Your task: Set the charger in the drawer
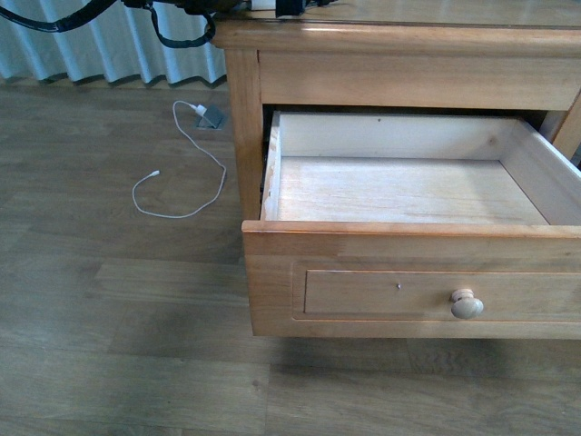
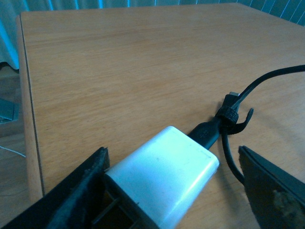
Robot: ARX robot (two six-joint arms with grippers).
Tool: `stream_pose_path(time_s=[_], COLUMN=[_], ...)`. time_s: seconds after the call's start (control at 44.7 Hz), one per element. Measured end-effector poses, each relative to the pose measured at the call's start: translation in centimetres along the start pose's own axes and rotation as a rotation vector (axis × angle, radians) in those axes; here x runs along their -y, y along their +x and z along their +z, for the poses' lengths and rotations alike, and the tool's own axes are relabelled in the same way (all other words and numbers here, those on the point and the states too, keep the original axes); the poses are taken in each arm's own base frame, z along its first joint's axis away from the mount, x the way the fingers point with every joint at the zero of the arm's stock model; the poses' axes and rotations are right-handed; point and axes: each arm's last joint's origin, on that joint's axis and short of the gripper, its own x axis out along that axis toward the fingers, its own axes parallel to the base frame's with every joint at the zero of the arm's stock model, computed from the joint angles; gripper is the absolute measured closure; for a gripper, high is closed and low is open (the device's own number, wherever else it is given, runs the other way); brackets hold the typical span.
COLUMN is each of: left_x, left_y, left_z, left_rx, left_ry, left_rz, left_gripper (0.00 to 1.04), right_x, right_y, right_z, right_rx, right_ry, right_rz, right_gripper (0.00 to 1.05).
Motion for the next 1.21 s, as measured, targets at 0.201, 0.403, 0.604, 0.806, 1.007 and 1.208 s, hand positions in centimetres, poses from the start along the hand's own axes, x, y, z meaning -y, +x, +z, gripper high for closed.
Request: stream_pose_path(time_s=[0.201, 0.403, 0.604, 0.806, 1.007, 1.208], left_x=[-0.1, 0.7, 4.8, 11.6, 14.6, 14.6], left_y=[0.0, -0.8, -1.8, -2.7, -1.7, 0.6], left_z=[-0.1, -0.1, 0.5, -0.7, -4.1, -8.1], left_rx=[-0.016, 0.016, 0.068, 0.006, -0.113, -0.205], left_ry=[0.008, -0.003, -0.054, -0.006, 0.064, 0.125], left_rz=[0.018, 0.007, -0.188, -0.413, -0.438, -0.328], left_gripper=[0.45, 0.47, 0.47, 0.47, 0.47, 0.47], right_x=[0.0, 0.0, 0.0, 0.0, 0.0, 0.0], right_y=[0.0, 0.0, 0.0, 0.0, 0.0, 0.0], right_z=[0.0, 0.0, 0.0, 0.0, 0.0, 0.0], right_rx=[0.000, 0.000, 0.000, 0.000, 0.000, 0.000], right_ry=[0.000, 0.000, 0.000, 0.000, 0.000, 0.000], right_rz=[0.000, 0.000, 0.000, 0.000, 0.000, 0.000], right_gripper=[0.08, 0.08, 0.08, 0.08, 0.08, 0.08])
